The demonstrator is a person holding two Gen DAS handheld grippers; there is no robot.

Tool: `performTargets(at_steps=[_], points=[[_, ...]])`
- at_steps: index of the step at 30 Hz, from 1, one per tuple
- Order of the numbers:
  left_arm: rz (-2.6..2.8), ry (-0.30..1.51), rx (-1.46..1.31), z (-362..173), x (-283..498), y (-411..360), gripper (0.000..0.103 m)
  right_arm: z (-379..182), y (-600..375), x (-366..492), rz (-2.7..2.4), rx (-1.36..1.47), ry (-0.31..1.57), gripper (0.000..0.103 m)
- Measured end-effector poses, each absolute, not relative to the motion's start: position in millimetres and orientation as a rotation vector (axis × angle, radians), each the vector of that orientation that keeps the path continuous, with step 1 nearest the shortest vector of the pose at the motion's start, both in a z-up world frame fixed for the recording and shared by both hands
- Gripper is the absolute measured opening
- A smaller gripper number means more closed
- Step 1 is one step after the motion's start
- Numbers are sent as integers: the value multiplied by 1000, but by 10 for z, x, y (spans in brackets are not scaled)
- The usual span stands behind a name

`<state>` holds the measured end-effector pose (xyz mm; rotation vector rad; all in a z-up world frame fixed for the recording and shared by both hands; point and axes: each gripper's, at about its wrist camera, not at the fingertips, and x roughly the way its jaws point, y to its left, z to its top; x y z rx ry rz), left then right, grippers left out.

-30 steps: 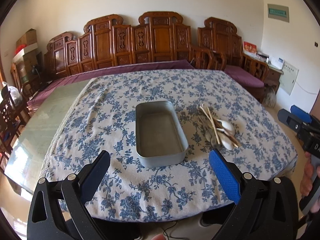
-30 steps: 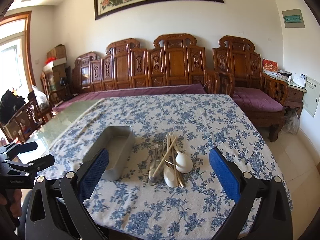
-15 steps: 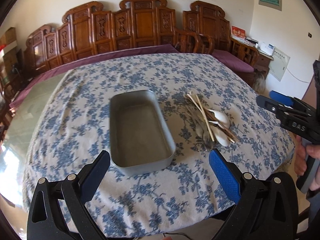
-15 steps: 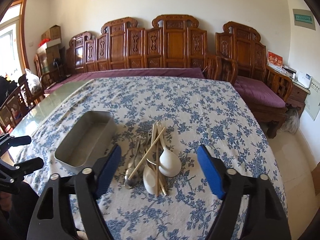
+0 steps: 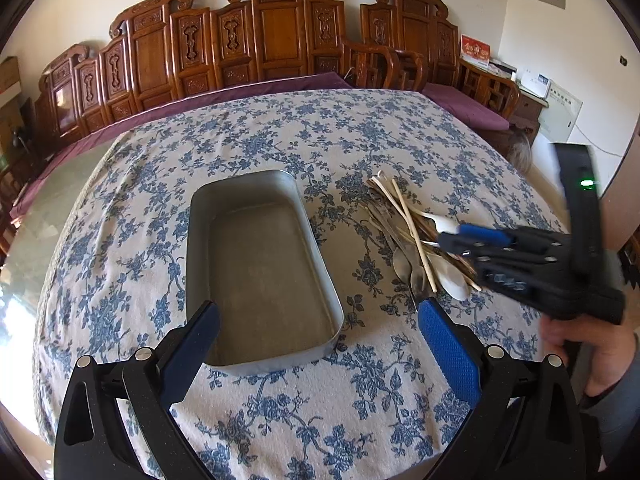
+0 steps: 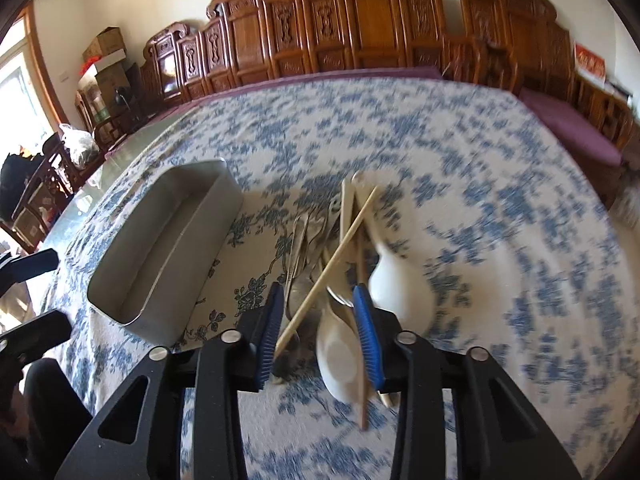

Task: Organize utensils
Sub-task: 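Grasp a wooden chopstick from the pile with the right gripper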

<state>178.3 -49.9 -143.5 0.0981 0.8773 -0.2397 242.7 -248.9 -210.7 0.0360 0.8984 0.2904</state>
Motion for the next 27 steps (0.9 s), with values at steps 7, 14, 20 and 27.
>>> performTargets(at_steps=[7, 14, 20, 27], points=[[-238, 889, 73, -1482, 1798, -499, 95, -2310, -2354, 2622, 259, 43, 973, 30], [-241, 894, 71, -1511, 1765, -525, 95, -2270, -2495, 2619, 217, 36, 985, 2], [-244, 892, 78, -1517, 1753, -604, 95, -2131, -2607, 2508, 222, 6, 970, 0], [-243, 893, 88, -1543, 1743, -705, 95, -2049, -2631, 2500, 252, 59, 938, 3]])
